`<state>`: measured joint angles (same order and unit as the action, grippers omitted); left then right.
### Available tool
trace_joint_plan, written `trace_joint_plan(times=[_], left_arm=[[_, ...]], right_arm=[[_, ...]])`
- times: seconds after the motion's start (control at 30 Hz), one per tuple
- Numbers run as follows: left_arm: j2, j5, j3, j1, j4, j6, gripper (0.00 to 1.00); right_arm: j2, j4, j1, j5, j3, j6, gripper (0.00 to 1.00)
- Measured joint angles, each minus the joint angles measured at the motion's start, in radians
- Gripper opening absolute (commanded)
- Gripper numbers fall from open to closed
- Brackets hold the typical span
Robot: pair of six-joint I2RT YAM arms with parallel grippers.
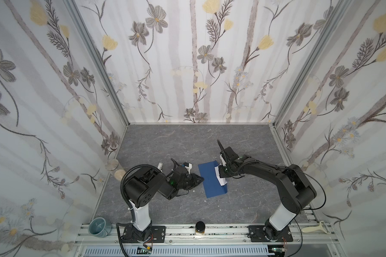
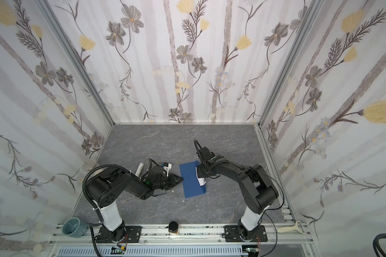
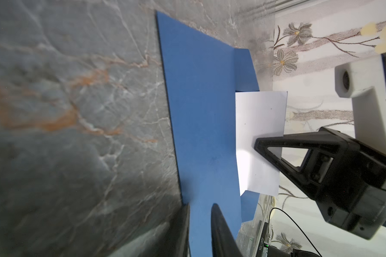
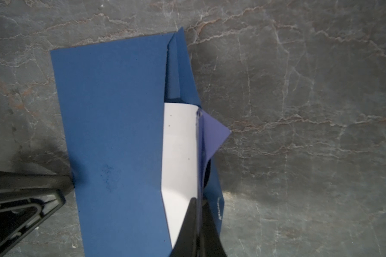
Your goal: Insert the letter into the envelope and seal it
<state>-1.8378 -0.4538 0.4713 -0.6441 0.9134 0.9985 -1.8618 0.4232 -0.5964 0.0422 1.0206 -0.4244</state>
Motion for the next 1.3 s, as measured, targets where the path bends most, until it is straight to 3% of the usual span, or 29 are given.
trace_joint_plan(times=[0.63,0.8,1.0,1.13,1.3], left_arm=[[-0.024,-0.01,0.029,-0.004,-0.001,0.003,0.21],[-0.024,-0.01,0.028,-0.004,-0.001,0.003,0.21],[-0.021,-0.01,0.024,-0.005,-0.001,0.003,0.21],[-0.02,-0.01,0.024,-0.005,-0.002,0.003,0.21],[-0.02,-0.01,0.024,-0.005,-0.002,0.003,0.21]], right_arm=[[-0.028,-0.02,-0.011,0.057,0.002,0.006,0.0],[-0.015,-0.006,-0.012,0.035,0.005,0.006,0.21],[0.015,0.026,-0.012,0.003,0.023,0.014,0.26],[0.017,0.035,-0.012,-0.009,0.024,0.014,0.25],[0.024,0.051,-0.012,-0.016,0.024,0.015,0.09]])
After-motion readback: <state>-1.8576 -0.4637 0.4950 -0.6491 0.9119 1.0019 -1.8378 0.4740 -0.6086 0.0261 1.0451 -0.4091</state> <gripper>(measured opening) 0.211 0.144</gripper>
